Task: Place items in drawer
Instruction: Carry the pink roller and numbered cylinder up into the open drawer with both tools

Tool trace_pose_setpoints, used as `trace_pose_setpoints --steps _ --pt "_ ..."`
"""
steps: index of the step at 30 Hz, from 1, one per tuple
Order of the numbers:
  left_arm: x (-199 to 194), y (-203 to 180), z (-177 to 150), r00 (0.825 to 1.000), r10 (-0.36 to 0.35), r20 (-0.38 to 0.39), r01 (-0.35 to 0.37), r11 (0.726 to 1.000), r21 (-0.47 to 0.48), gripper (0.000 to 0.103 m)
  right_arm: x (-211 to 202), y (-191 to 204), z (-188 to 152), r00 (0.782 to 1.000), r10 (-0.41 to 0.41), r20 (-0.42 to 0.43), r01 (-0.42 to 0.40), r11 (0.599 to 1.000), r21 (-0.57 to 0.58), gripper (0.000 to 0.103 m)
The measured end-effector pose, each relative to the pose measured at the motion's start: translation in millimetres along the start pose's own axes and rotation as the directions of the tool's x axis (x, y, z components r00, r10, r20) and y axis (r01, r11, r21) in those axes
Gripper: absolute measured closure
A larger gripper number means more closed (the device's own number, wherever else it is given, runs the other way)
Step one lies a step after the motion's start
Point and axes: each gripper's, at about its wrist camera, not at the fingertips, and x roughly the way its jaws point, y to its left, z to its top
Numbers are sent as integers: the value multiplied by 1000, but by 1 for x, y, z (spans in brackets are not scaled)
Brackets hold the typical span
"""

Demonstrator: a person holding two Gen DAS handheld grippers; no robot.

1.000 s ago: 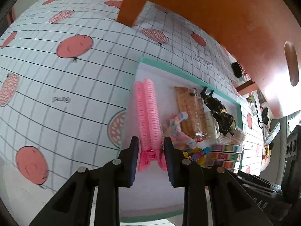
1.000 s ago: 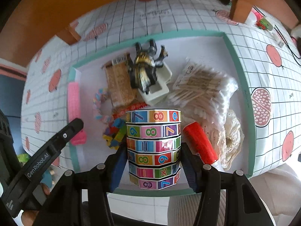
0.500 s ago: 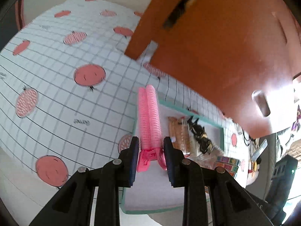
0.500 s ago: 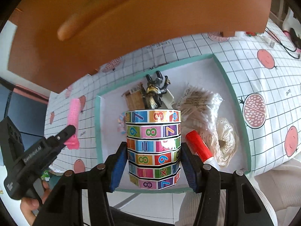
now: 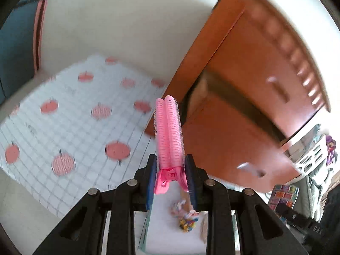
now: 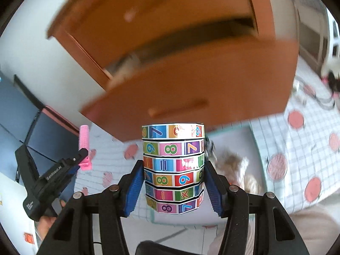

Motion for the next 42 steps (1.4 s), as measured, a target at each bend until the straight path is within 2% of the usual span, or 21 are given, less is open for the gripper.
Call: trace_pose_setpoints --steps 3,8,9,10,11,19,24,26,27,34,36,37,38,42 --pt "-20 -17 12 997 -44 59 41 998 45 76 -18 10 20 999 0 49 2 999 -41 45" --pt "-30 -51 29 991 -106 85 95 987 126 76 -39 20 64 994 -27 110 39 994 -104 45" --pt "-31 -60 34 989 -115 95 99 984 150 76 -43 21 73 983 -96 158 102 994 -27 45" --pt "-30 -67 38 987 -121 103 102 980 170 76 -44 22 82 980 -108 169 117 992 -44 45" --pt "-29 -74 43 987 -123 105 103 977 185 76 -44 21 89 963 -180 201 180 984 21 45" --pt "-2 -137 78 989 -131 74 98 935 340 76 -23 -10 139 944 -266 194 265 964 28 45" --pt "36 -165 79 994 -109 30 86 904 418 75 7 -34 153 947 -290 138 285 957 52 45" --pt "54 -173 76 997 -70 18 54 894 445 75 18 -43 156 946 -304 117 299 952 60 45" --pt "63 -176 74 999 -44 2 38 892 451 75 11 -50 151 942 -318 110 310 947 87 45" --pt "106 -182 65 994 53 -100 -1 886 465 75 40 -63 154 938 -346 35 343 937 72 45" --pt "116 -183 63 989 73 -130 -4 886 464 75 47 -65 155 926 -376 13 373 923 97 45" --pt "120 -184 63 987 81 -141 -6 885 465 75 50 -66 155 913 -407 7 402 905 142 45" --pt "124 -184 62 985 104 -140 -30 891 453 75 53 -66 155 913 -409 -2 405 904 135 45" --pt "136 -184 57 975 127 -182 -31 891 452 75 58 -67 154 914 -405 -17 404 906 129 44"
